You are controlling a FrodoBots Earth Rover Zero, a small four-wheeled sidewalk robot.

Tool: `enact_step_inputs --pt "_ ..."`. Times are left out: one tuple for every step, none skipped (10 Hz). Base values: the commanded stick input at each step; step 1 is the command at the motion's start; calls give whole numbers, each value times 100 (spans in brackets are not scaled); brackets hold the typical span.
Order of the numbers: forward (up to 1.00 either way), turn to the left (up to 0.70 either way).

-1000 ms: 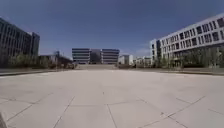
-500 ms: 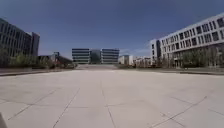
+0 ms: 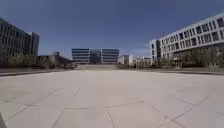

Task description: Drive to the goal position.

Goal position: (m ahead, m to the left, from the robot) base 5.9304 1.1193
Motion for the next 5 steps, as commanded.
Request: enact_step_inputs --pt "9 -5" --pt "9 -5" --pt "9 -5" --pt "9 -5" --pt "9 -5"
